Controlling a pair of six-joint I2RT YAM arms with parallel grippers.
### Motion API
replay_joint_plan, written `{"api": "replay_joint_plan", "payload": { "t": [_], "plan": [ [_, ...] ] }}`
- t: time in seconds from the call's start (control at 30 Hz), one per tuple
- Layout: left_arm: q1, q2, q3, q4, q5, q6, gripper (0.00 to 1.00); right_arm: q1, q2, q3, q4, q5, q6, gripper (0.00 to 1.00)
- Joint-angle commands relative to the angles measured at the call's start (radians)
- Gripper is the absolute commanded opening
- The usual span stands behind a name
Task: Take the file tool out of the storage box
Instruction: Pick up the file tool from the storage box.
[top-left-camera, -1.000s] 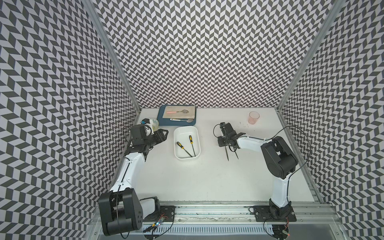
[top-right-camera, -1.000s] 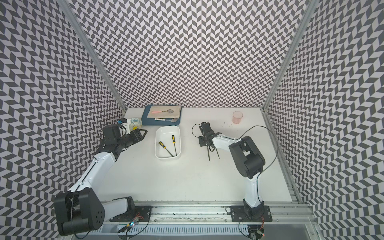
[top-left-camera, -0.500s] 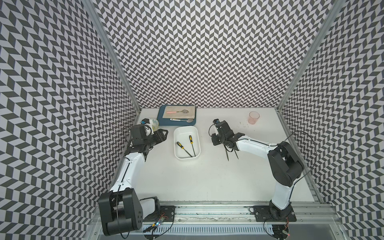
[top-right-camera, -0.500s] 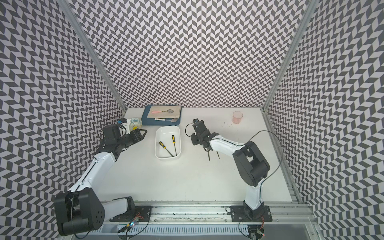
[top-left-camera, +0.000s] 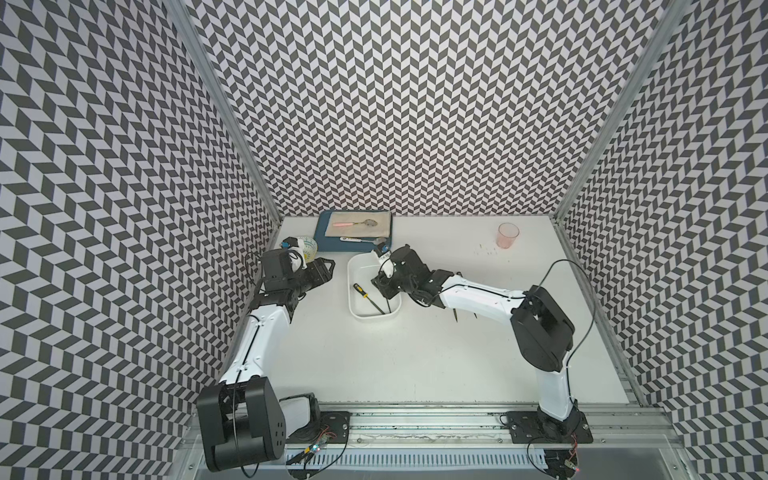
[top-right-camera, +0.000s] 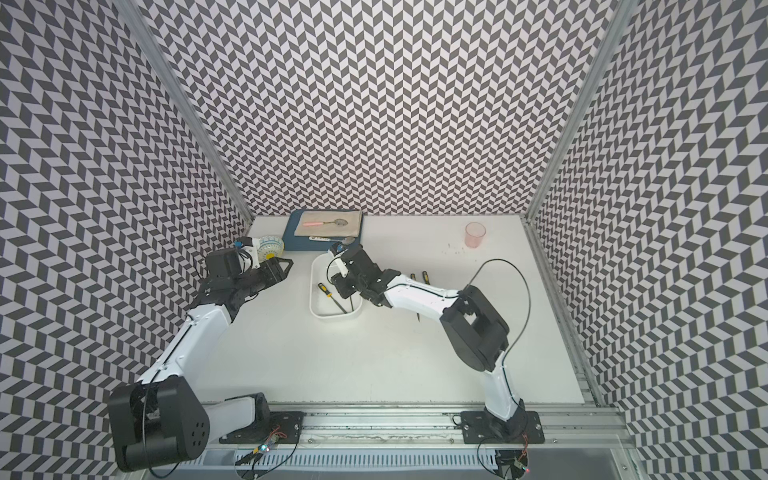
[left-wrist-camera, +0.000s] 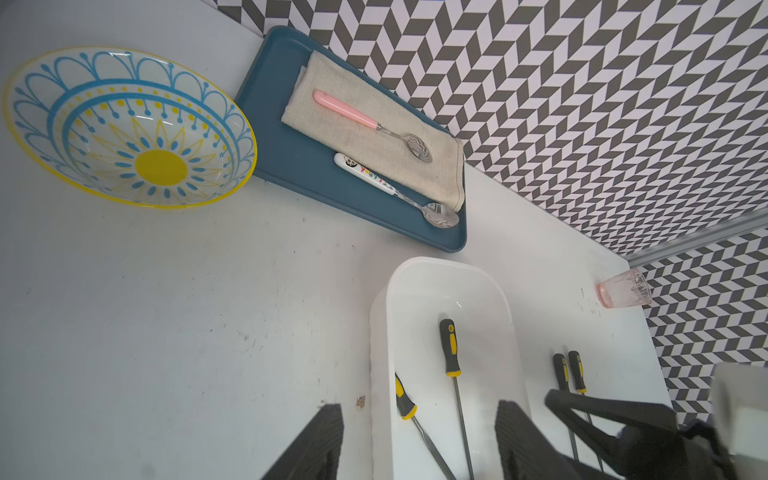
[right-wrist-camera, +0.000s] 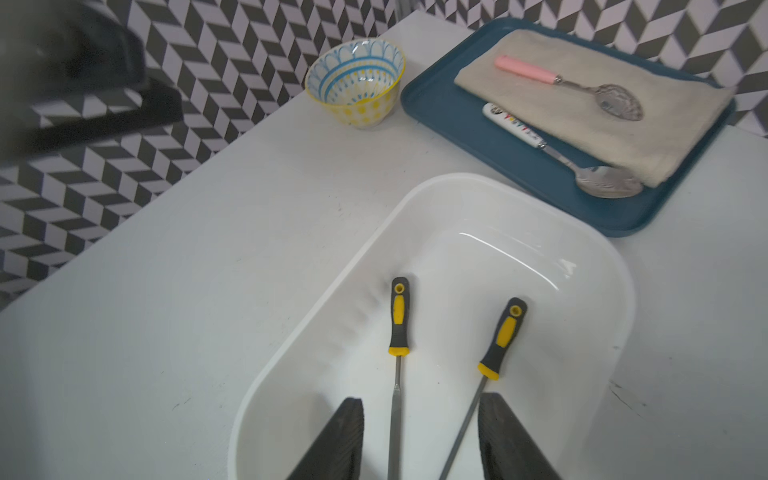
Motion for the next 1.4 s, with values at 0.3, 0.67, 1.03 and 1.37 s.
{"api": "replay_joint_plan", "payload": {
  "t": [0.3, 0.67, 1.03, 1.37],
  "plan": [
    [0.002, -0.021, -0.005, 0.005, -0.009, 0.014, 0.63, 0.04, 0.235, 0.204, -0.033, 0.008, -0.12, 0.49],
    [0.002, -0.023, 0.0, 0.01, 0.001, 0.009, 0.63, 0.054, 0.354, 0.345, -0.139, 0.081, -0.135, 0.49],
    [0.002, -0.026, 0.0, 0.009, -0.004, 0.012, 0.63, 0.06, 0.44, 0.494, -0.218, 0.112, -0.167, 0.49],
    [0.003, -0.027, 0.001, 0.008, 0.0, 0.009, 0.63, 0.06, 0.52, 0.605, -0.291, 0.13, -0.17, 0.49]
  ]
}}
